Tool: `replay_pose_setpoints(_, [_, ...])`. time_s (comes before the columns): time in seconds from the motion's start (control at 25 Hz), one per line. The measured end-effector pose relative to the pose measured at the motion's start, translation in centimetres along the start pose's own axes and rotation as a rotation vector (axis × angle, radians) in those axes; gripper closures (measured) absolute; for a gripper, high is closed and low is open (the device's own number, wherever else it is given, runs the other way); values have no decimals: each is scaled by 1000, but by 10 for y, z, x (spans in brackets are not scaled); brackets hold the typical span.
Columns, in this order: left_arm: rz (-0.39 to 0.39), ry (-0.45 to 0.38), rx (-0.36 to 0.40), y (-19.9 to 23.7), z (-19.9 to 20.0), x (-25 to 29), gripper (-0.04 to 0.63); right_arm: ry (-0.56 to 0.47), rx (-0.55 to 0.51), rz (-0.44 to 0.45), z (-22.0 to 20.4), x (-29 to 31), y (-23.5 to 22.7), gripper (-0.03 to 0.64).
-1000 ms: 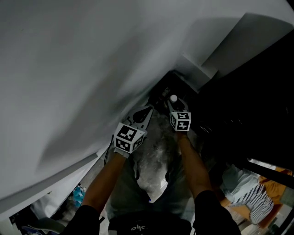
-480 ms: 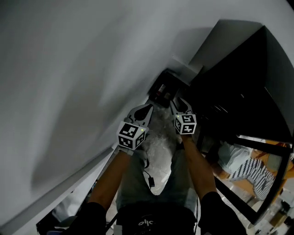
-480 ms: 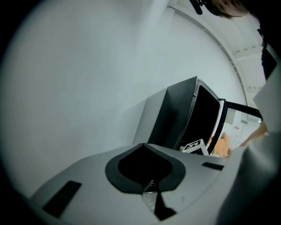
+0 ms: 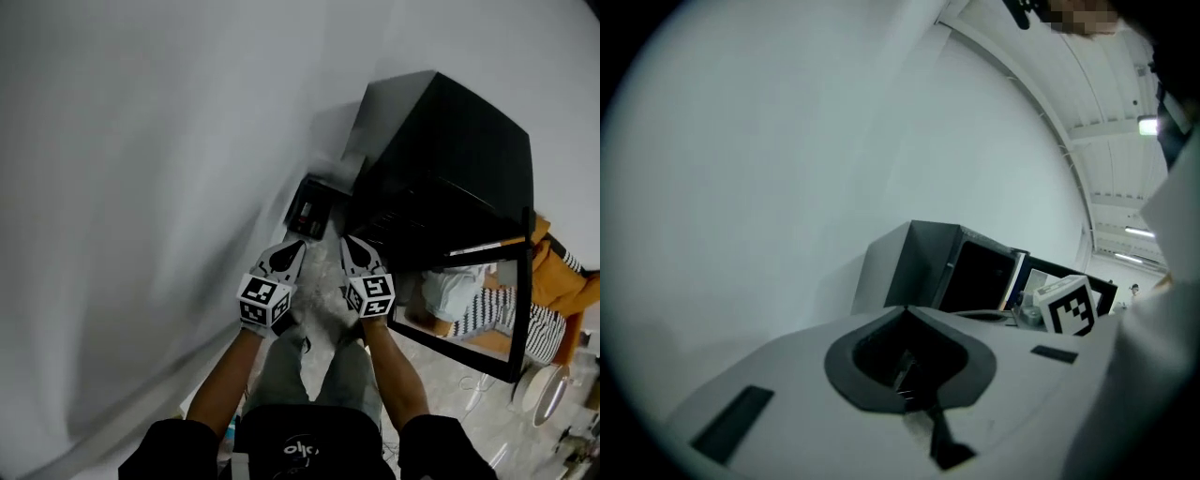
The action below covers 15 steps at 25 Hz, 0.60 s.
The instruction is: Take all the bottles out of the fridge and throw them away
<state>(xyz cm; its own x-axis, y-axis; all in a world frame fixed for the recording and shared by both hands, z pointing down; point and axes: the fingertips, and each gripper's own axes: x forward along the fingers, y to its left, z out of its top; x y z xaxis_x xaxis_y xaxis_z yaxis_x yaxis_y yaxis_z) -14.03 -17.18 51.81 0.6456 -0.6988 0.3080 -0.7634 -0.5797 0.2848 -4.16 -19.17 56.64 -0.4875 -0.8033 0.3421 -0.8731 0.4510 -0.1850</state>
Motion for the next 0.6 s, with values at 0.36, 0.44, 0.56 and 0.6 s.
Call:
replay_pose_setpoints(0.36, [-97, -46, 51, -101, 46, -4, 594, -57, 11, -64, 56, -130, -15, 609])
replay_pose_setpoints(0.44, [-115, -45, 64, -129, 48, -6, 594, -69, 18, -89, 60, -163, -24, 607])
replay_pose_setpoints(0.56, [-145, -42, 84, -175, 48, -10, 594, -89, 37, -130, 66, -215, -38, 609])
replay_pose_setpoints(0.6, [-155, -43, 90, -191, 48, -11, 594, -96, 42, -143, 67, -232, -42, 609])
